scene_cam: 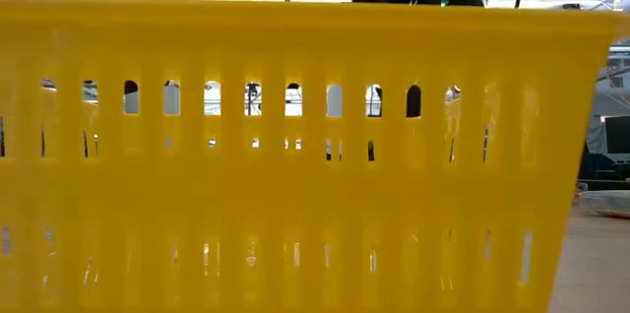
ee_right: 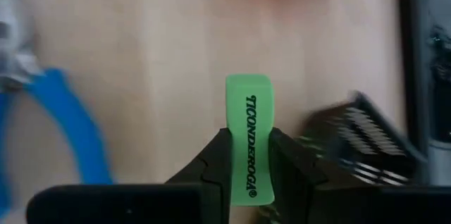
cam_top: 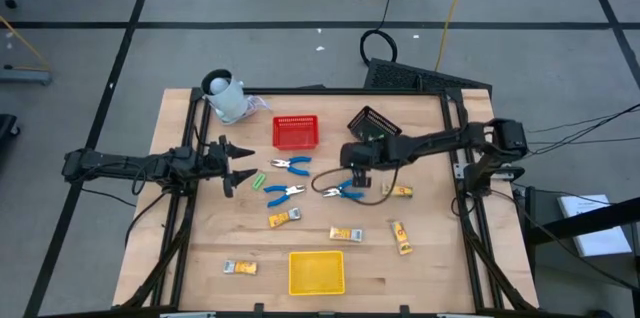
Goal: Pick & Place School Supplies
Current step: Put the green eraser into the black bin
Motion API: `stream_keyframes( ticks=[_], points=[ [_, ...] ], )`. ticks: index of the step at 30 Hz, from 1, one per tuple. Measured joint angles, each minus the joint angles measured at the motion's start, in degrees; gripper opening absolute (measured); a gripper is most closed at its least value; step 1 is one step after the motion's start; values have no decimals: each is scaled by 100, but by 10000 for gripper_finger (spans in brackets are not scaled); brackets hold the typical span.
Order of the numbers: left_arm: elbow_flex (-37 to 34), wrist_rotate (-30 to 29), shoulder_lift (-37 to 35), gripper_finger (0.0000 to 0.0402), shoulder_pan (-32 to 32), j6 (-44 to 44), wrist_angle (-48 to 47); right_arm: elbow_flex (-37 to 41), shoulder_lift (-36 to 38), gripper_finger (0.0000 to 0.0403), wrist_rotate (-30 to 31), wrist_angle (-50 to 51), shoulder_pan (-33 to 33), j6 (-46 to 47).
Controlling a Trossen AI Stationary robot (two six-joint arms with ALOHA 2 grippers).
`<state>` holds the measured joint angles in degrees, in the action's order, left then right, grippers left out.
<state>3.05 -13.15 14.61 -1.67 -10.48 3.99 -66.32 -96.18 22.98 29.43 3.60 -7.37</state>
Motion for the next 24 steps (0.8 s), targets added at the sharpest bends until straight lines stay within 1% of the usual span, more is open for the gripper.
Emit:
stream_keyframes(
  ticks=[2, 12, 15, 17, 20, 24],
  points=[
    [0, 0, 0, 296, 0, 0, 0, -1, 87, 58, 118, 6, 145, -121],
    [0, -2, 2, 296, -1, -9, -2, -4, 746, 58, 46, 424, 1134, -257],
    [0, -3, 0, 296, 0, -15, -2, 42, 859, 58, -394, 535, 1520, -267],
    [0, -2, 0, 296, 0, -11, -1, 111, 852, 58, -689, 414, 1760, -265],
    [0, -3, 0, 296, -1, -15, -1, 320, 837, 58, -880, 319, 2020, -359],
    [0, -4, 0, 296, 0, -17, 0, 584, 845, 58, -1312, 24, 2303, -342]
  ],
)
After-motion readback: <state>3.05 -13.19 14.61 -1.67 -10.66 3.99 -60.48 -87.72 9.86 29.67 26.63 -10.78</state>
